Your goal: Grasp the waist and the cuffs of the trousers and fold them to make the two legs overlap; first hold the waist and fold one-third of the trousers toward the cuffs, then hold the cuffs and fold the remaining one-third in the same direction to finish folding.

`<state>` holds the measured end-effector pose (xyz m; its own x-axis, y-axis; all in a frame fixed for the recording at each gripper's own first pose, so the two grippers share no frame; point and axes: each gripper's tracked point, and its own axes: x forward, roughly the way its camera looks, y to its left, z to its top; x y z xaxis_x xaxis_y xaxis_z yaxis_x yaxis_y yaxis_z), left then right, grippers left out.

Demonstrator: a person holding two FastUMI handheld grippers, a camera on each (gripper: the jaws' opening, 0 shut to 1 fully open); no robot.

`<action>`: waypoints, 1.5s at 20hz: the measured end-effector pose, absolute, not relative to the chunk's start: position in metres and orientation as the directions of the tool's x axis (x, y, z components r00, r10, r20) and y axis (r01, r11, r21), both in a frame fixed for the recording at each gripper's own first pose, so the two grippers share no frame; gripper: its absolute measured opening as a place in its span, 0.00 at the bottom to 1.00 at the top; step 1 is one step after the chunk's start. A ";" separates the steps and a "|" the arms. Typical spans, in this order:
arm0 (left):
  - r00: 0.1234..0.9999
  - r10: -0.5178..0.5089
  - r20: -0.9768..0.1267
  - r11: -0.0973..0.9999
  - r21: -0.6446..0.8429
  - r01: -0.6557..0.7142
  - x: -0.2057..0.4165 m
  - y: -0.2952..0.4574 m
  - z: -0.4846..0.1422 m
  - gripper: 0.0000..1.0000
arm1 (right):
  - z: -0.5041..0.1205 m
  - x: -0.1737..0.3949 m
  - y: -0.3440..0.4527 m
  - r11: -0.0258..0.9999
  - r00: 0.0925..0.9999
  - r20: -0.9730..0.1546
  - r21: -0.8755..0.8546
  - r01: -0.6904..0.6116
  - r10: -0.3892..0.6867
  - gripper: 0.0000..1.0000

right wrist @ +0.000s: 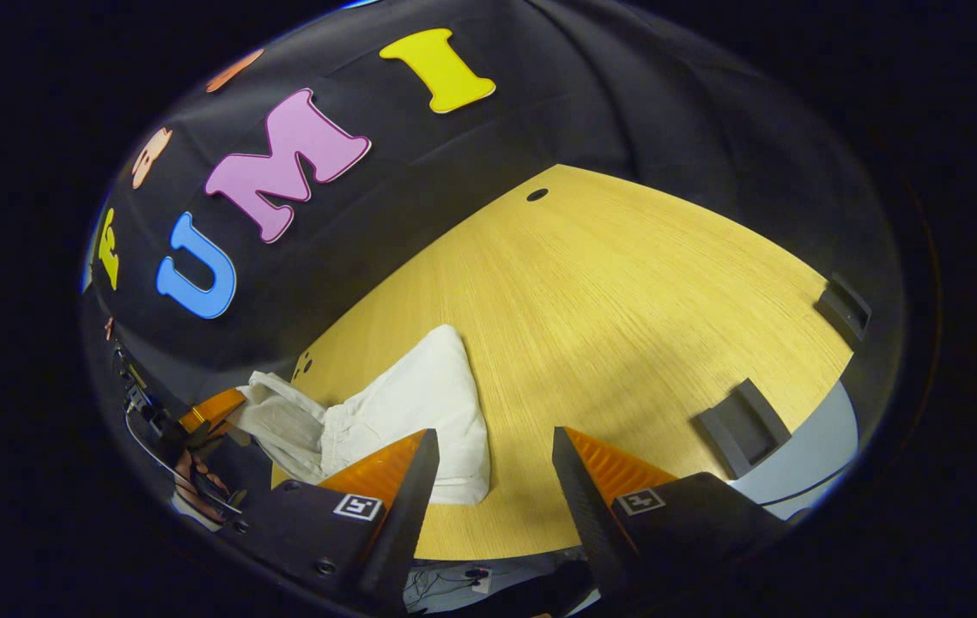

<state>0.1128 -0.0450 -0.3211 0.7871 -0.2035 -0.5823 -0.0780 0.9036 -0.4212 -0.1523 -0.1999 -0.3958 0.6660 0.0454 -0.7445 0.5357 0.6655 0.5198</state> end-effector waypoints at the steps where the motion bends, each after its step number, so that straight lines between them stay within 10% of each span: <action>1: 0.781 -0.221 -0.584 0.915 -0.401 -0.041 0.111 -0.059 -0.320 0.10 | -0.395 -0.154 -0.205 0.659 0.668 -0.743 0.522 0.541 0.041 0.83; 7: 0.710 -0.312 -0.631 0.934 -0.342 0.107 0.095 -0.138 -0.335 0.22 | -0.390 -0.165 -0.229 0.621 0.677 -0.736 0.537 0.571 0.014 0.83; 16: 0.568 -0.437 -0.697 0.891 -0.248 0.381 0.043 -0.214 -0.358 0.94 | -0.393 -0.178 -0.236 0.606 0.676 -0.736 0.547 0.578 0.020 0.83; 30: 0.365 -0.479 -0.799 0.459 0.127 0.879 -0.027 -0.244 -0.386 0.99 | -0.395 -0.186 -0.233 0.599 0.673 -0.739 0.547 0.584 0.019 0.83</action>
<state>-0.0266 -0.2435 -0.3862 0.3648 -0.4787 -0.7986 0.8795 0.4587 0.1268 -0.1857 -0.2329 -0.3951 0.6731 0.0187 -0.7393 0.5843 0.5993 0.5472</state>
